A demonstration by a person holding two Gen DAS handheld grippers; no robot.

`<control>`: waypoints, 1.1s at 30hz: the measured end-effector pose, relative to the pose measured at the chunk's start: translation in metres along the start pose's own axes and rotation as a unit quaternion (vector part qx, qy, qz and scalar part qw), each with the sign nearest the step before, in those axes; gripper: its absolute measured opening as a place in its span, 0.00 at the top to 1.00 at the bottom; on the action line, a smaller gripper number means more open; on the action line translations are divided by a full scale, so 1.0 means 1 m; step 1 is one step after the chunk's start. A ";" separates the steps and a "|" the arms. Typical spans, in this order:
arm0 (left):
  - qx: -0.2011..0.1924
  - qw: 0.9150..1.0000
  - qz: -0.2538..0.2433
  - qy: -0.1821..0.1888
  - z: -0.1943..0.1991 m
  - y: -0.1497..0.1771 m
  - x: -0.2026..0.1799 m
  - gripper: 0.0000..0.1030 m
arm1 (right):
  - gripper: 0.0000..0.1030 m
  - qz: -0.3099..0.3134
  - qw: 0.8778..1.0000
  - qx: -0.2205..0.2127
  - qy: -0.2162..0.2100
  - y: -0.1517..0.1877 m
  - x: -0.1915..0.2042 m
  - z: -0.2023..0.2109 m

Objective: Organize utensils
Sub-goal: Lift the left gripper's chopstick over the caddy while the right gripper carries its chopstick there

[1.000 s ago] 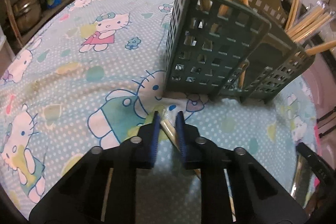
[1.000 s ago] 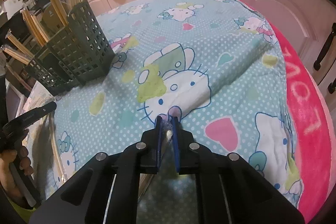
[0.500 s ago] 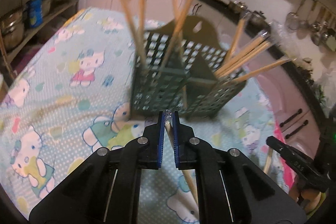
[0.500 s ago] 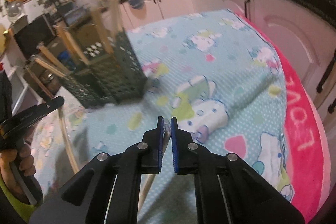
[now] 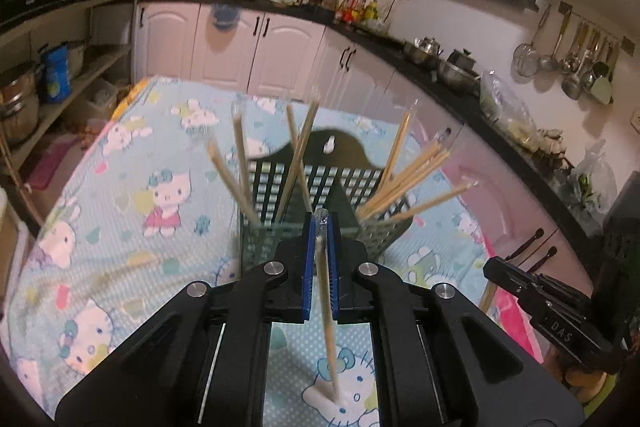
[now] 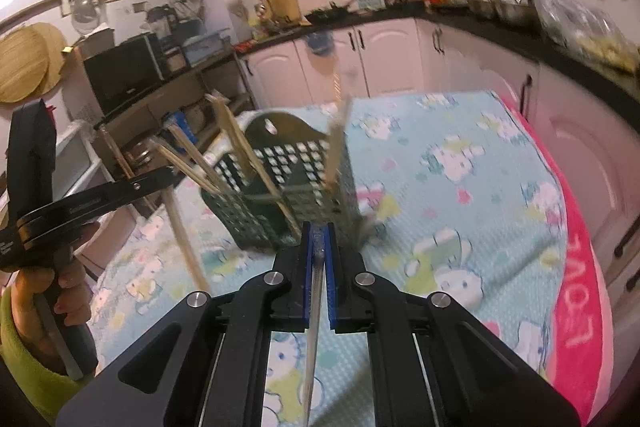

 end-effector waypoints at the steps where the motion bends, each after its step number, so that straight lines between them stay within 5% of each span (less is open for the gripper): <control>1: -0.005 1.000 0.001 0.003 0.002 -0.005 -0.001 0.98 | 0.94 0.004 1.000 -0.007 -0.003 -0.006 0.004 0.001; 20: -0.090 0.994 -0.028 0.046 0.023 -0.096 -0.036 1.00 | 0.94 0.035 0.994 -0.098 -0.023 -0.093 0.035 -0.002; 33: -0.130 0.990 -0.037 0.043 0.007 -0.127 -0.053 1.00 | 0.94 0.033 0.989 -0.144 -0.012 -0.136 0.032 -0.018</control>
Point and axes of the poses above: each gripper's, at about its wrist camera, not at the fingertips, and z roughly against the way its jaws point, x to its left, y to its underside, the point moved 2 cm from there along -z, roughly the way its jaws point, and after that the axes turned 15 degrees about -x, right-handed, at the moved point
